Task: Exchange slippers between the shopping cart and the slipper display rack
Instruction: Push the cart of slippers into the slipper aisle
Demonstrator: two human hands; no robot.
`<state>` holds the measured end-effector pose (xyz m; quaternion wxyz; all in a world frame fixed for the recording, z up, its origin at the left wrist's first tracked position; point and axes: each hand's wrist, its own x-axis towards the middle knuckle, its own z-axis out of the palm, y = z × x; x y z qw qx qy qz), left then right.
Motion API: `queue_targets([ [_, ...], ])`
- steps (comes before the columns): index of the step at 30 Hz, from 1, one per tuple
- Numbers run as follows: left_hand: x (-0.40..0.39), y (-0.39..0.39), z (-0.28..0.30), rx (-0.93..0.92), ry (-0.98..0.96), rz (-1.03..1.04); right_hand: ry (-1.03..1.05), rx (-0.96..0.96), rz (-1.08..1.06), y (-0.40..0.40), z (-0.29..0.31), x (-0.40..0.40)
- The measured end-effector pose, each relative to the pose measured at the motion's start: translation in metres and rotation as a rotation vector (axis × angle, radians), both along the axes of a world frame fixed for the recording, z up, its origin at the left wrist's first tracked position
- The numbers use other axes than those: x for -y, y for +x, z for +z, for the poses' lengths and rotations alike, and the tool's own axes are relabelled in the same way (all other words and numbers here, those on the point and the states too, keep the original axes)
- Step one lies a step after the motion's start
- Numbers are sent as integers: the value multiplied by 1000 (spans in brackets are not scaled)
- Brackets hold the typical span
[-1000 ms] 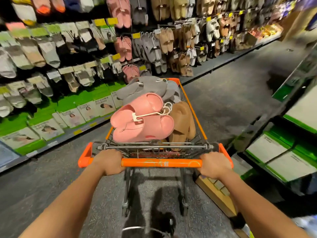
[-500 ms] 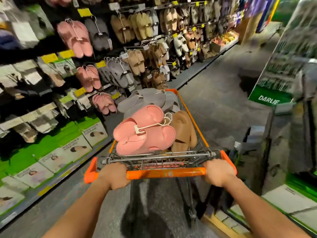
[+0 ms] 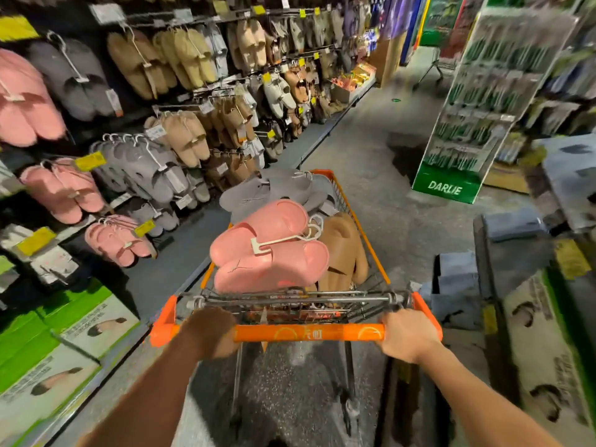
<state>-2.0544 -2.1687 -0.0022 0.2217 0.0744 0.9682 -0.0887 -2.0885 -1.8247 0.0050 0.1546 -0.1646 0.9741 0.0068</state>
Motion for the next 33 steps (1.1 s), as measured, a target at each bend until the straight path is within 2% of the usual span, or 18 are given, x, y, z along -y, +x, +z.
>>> queue_targets([
  [4, 6, -78, 9, 1, 130, 41, 3, 16, -100, -55, 1, 10],
  [13, 6, -243, 0, -3, 149, -120, 47, 19, -241, -156, 3, 9],
  [24, -69, -420, 5, -52, 125, -201, 67, 68, -388, -306, -3, -56],
  [33, -115, -525, -11, -81, 165, -252, 50, 78, -441, -390, -4, -103],
])
